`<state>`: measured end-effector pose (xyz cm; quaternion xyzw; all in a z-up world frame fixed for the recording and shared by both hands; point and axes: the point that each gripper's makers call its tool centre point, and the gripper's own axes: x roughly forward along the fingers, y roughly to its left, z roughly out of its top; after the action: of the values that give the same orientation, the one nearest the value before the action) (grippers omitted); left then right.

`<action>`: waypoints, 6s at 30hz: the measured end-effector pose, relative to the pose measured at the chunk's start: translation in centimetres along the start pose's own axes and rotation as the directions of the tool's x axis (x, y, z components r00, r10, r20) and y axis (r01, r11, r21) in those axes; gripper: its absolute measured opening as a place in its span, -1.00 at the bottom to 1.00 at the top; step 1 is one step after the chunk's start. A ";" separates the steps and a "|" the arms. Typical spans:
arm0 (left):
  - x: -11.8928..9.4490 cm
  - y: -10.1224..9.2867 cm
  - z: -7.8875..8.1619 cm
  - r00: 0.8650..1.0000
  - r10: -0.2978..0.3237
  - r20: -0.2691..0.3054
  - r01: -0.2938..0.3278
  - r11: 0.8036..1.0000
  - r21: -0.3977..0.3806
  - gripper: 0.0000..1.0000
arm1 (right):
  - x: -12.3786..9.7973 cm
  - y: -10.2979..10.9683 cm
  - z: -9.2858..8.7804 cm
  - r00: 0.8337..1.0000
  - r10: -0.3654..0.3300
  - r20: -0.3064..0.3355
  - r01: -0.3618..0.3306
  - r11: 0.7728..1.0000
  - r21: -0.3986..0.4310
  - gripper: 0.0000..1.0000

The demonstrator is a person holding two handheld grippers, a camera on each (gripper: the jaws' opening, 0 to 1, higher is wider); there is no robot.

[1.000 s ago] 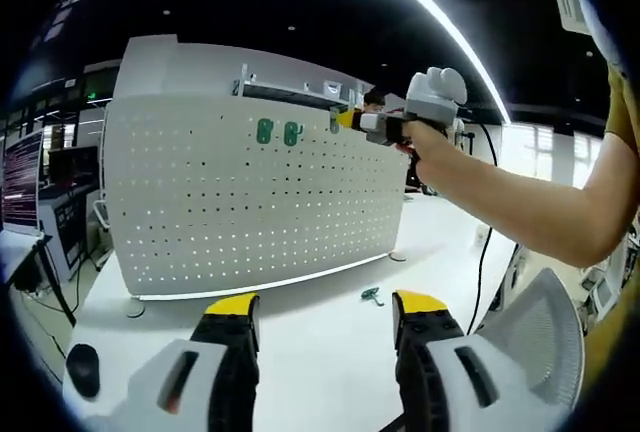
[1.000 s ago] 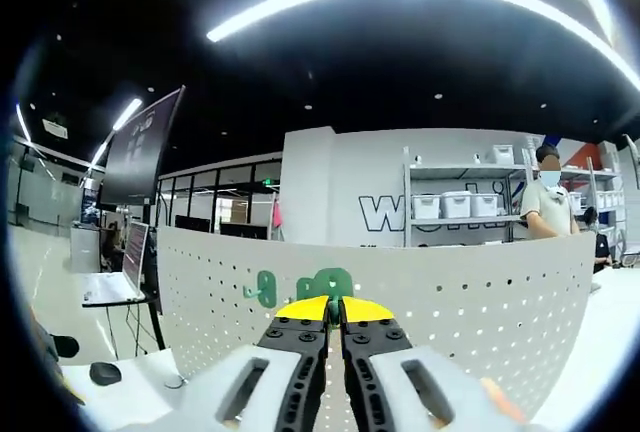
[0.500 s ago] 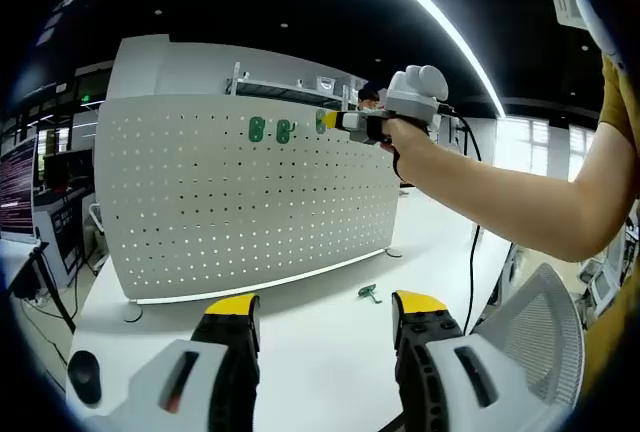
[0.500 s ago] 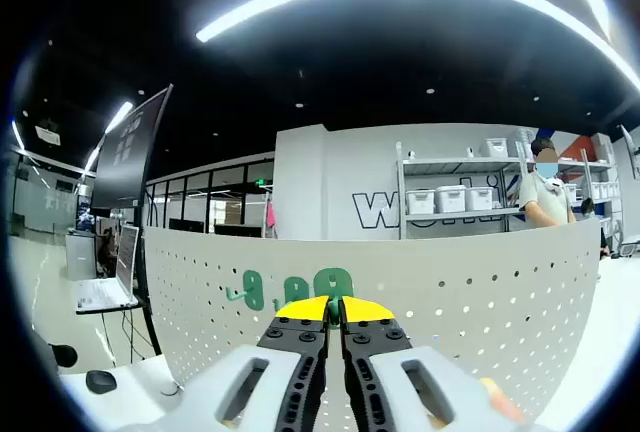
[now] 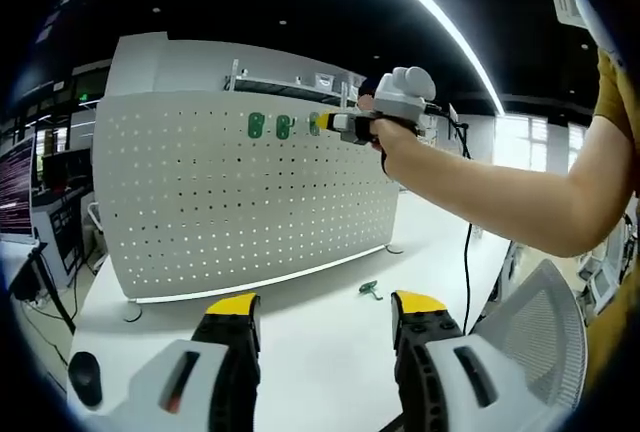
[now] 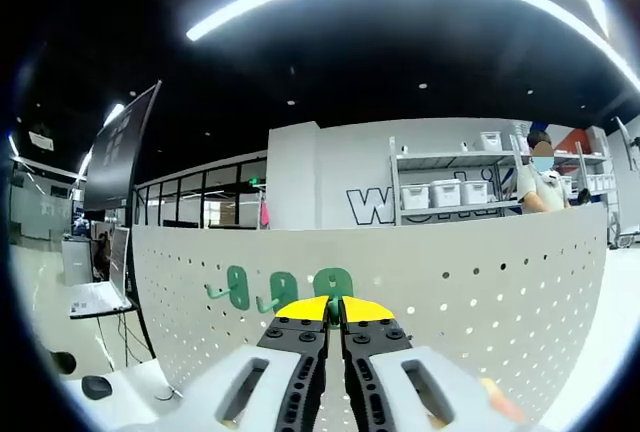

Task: Insert the hook assembly into the mounting plate slot until the hook locks in place.

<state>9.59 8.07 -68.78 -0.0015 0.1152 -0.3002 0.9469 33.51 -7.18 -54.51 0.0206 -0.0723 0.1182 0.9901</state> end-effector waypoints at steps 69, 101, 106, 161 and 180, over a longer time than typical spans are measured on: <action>-0.5 0.8 -0.9 1.000 0.015 -0.020 -0.015 1.000 -0.017 0.06 | 2.5 -0.6 -1.3 0.988 -0.089 -0.128 0.069 0.985 -0.156 -0.97; -0.7 0.8 -0.9 1.000 0.021 -0.024 -0.021 1.000 -0.008 0.04 | 2.3 0.0 -0.7 0.992 -0.052 -0.111 0.037 0.990 -0.136 -0.78; -0.8 0.6 -0.8 1.000 0.019 -0.020 -0.020 1.000 -0.007 0.04 | 1.6 0.1 -0.6 0.993 -0.047 -0.108 0.032 0.990 -0.139 -0.74; -2.4 -2.7 0.3 1.000 -0.030 -0.002 0.030 0.998 0.053 0.02 | -7.4 0.1 -0.2 0.991 0.003 -0.136 -0.021 0.991 -0.135 -0.49; -2.4 -3.7 0.6 0.998 -0.057 0.005 0.057 0.996 0.067 0.01 | -8.9 0.7 0.8 0.991 0.023 -0.129 -0.044 0.986 -0.160 -0.45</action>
<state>5.70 6.36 -67.36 0.0259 0.1018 -0.3309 0.9378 24.67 -8.61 -55.07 -0.0690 -0.0188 0.1298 0.9890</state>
